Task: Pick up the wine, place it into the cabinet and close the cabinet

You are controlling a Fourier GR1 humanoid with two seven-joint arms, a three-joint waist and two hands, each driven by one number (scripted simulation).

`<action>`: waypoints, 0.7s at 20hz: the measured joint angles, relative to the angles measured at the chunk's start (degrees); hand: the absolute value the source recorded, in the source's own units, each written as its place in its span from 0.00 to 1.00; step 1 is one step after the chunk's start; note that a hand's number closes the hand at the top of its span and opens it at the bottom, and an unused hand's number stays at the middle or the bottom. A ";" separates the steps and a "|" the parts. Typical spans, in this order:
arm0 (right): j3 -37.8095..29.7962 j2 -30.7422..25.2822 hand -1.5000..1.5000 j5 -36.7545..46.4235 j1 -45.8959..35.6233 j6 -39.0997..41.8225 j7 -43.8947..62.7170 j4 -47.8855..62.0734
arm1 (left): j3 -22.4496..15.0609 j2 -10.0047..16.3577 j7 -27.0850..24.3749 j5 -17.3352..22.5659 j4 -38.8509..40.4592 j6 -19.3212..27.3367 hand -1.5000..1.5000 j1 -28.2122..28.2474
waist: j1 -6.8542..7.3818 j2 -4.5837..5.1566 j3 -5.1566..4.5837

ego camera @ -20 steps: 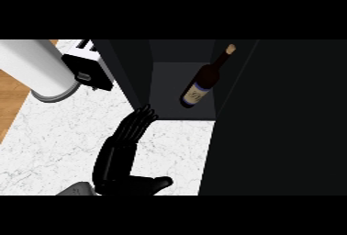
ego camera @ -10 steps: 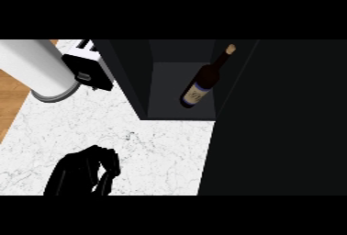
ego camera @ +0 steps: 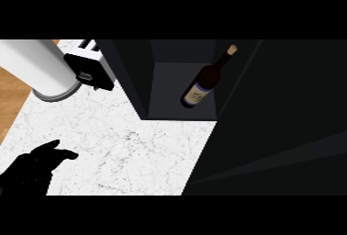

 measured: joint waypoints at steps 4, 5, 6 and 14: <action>6.71 0.00 1.00 5.13 -3.51 -5.80 3.44 0.09 | 4.26 3.20 -1.82 2.89 0.45 -4.45 0.00 4.84 | 0.39 -0.21 -0.07; 8.82 -0.06 1.00 6.56 -4.22 -7.52 3.41 0.33 | 5.07 3.49 -2.39 3.25 1.12 -5.18 0.00 5.71 | 0.38 -0.25 -0.07; 10.45 -0.13 1.00 7.79 -5.48 -9.53 3.68 0.71 | 5.86 4.15 -2.77 3.84 1.54 -6.40 0.00 6.87 | 0.52 -0.28 -0.09; 15.93 -5.71 1.00 11.94 -16.02 -23.57 2.20 2.80 | 12.06 9.36 -5.25 6.55 4.84 -14.62 0.00 13.97 | 1.84 -0.28 -0.16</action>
